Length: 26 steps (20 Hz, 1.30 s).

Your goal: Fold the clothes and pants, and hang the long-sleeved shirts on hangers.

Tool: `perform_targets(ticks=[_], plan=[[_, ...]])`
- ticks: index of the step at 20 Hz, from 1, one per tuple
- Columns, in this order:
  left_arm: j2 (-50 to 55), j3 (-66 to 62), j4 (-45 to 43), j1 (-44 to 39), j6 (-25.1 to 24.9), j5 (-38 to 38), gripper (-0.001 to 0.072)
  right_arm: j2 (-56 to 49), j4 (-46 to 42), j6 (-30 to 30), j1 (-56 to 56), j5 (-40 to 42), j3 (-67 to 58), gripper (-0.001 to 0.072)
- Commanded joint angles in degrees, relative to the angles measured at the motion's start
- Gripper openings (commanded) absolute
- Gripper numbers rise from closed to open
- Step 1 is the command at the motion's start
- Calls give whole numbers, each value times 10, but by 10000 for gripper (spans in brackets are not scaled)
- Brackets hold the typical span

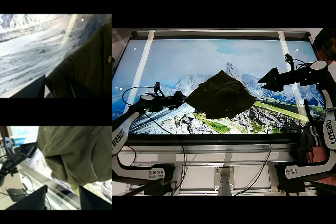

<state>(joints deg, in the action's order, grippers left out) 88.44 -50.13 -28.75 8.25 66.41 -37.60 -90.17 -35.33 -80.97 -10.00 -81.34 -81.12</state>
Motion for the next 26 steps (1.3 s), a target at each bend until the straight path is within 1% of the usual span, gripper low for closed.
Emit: perform_targets(ticks=[1, 3, 4, 5, 7, 8, 9, 11, 12, 14, 16, 19, 21, 22, 23, 24, 26], plan=[[5, -16, 26, 0, -21, 5, 220, 0, 10, 0, 0, 6, -1, 446], [5, -26, 25, 0, -28, 9, 73, 0, 9, 1, 0, 4, -1, 445], [5, -32, 25, 0, -28, 11, 28, 0, 7, 1, 0, 4, -1, 444], [5, -40, 25, 0, -31, 12, 17, 0, 4, 1, 0, 3, -1, 412], [5, -68, 25, 0, -39, 3, 15, 0, -12, 12, 0, 3, -1, 148], [5, -90, 25, -3, -39, -8, 14, 0, -29, 12, 0, 3, -1, 44], [5, -118, 25, -7, -38, -13, 14, 0, -45, 23, 0, 3, 0, 32], [4, -189, 25, -24, -38, -14, 14, 0, -49, 52, 0, -6, 6, 28], [4, -228, 25, -33, -38, -14, 13, 0, -24, 63, -2, -4, 21, 27], [5, -308, 22, -54, -38, 2, 13, 0, 74, 115, -4, -4, 79, 27], [5, -356, 22, -66, -34, 36, 12, 1, 146, 142, 1, 18, 162, 28], [8, -373, 19, -71, -34, 59, 12, 1, 213, 178, 21, 79, 287, 30], [23, -373, 0, -71, -34, 65, 13, 1, 219, 177, 44, 130, 336, 34], [34, -373, 1, -71, -34, 76, 14, 0, 218, 176, 57, 141, 346, 34], [47, -373, 1, -73, -34, 104, 14, 1, 219, 176, 70, 143, 347, 39], [61, -373, 1, -73, -34, 139, 16, 1, 227, 175, 84, 141, 344, 91], [85, -373, 1, -73, -34, 202, 26, 1, 241, 174, 113, 146, 337, 347]])
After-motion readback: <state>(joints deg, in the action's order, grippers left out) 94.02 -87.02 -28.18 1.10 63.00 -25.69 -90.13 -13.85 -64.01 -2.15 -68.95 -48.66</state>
